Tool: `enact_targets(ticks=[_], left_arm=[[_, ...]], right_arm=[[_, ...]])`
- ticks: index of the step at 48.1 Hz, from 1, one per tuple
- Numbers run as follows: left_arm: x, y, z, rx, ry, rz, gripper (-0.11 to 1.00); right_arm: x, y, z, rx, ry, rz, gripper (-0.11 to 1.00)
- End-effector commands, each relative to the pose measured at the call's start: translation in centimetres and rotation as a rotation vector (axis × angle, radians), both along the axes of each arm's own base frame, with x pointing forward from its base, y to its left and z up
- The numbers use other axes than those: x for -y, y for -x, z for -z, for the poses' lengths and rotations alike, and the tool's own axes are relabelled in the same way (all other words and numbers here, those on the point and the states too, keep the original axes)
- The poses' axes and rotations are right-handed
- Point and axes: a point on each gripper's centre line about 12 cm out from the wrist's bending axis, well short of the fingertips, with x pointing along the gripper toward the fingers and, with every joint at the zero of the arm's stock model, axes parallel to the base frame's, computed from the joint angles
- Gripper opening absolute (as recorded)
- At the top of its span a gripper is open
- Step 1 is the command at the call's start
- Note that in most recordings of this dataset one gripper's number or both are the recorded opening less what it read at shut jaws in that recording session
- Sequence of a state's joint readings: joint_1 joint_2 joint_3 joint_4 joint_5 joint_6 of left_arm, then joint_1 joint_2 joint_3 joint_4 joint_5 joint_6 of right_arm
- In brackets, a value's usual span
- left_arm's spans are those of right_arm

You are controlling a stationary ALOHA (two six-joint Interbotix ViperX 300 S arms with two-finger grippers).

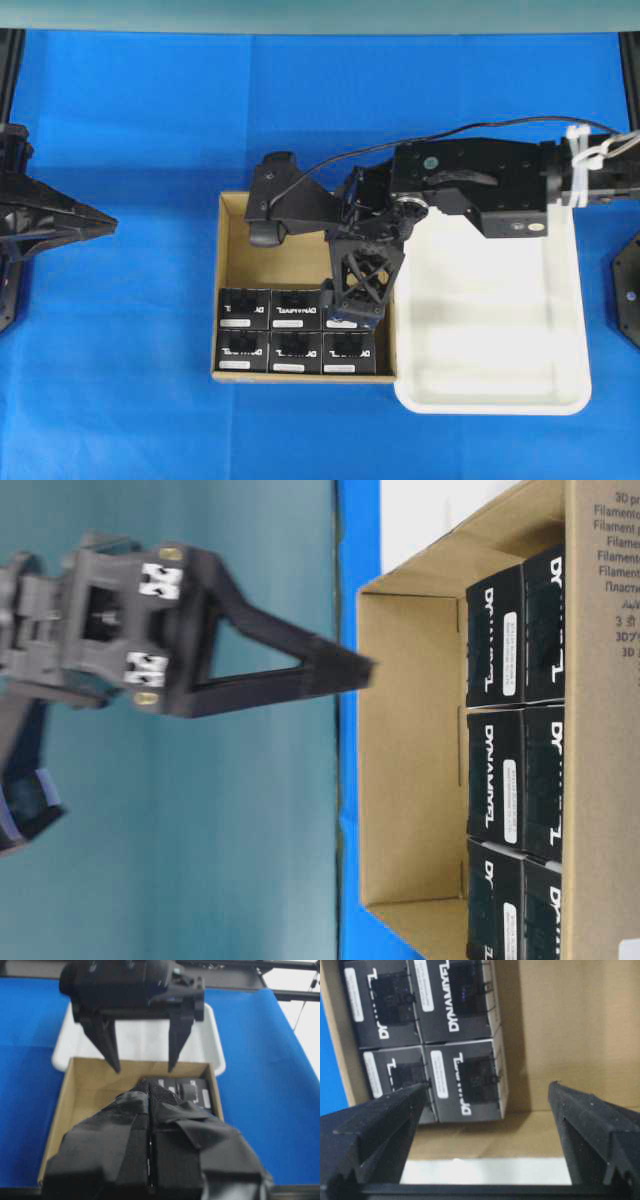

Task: Pick the box from inside the cardboard box.
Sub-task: 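Lower the open right gripper around a black DYNAMIXEL box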

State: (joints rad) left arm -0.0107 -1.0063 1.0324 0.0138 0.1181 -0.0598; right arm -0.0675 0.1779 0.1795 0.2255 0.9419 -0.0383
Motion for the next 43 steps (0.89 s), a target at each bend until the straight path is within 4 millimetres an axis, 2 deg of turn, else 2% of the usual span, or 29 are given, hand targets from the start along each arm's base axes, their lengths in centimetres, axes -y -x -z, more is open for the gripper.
enact_targets(ticks=[1, 17, 43], left_arm=[[0.0, -0.2, -1.1, 0.026, 0.0, 0.001, -0.05], [0.0, -0.2, -1.0, 0.023, 0.0, 0.0, -0.05], [0.0, -0.3, -0.9, 0.018, 0.002, 0.0, -0.05]], right_arm=[[-0.5, 0.0, 1.2, -0.006, -0.017, 0.005, 1.0], [-0.8, 0.6, 3.8, -0.043, -0.018, 0.006, 1.0], [-1.0, 0.2, 5.6, -0.053, -0.008, 0.001, 1.0]])
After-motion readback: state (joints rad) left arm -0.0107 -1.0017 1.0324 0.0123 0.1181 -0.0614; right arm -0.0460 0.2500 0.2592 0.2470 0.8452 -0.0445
